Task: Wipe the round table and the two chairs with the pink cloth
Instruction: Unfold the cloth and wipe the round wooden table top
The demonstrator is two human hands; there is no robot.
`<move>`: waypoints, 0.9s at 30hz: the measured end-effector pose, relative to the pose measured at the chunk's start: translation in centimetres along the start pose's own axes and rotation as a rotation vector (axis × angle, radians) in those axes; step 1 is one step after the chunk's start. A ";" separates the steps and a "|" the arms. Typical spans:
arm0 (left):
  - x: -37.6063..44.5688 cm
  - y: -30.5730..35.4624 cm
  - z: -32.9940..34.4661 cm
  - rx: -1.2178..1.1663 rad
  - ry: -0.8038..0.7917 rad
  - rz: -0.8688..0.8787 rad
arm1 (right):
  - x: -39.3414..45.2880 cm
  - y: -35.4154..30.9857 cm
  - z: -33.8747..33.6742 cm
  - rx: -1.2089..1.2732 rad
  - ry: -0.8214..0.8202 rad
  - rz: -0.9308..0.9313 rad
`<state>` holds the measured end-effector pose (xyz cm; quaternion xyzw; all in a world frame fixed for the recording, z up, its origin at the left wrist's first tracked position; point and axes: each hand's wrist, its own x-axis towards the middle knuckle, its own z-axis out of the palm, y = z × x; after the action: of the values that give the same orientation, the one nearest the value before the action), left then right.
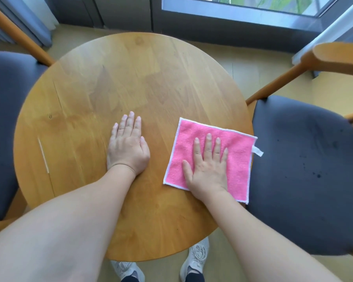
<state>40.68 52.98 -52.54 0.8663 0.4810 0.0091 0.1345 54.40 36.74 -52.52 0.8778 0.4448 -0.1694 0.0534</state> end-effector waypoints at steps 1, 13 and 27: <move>0.0 0.0 -0.1 -0.010 0.007 0.000 | -0.4 -1.1 0.1 0.012 -0.002 -0.035; 2.9 -0.4 -0.5 -0.039 0.016 0.006 | -1.3 -4.4 0.5 0.041 -0.021 -0.298; 5.0 -0.4 -0.7 -0.050 0.037 -0.025 | 7.2 1.8 -2.3 -0.007 0.069 -0.172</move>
<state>42.92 57.49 -52.47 0.8563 0.4938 0.0355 0.1471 60.40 41.72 -52.92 0.8415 0.5208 -0.1412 0.0264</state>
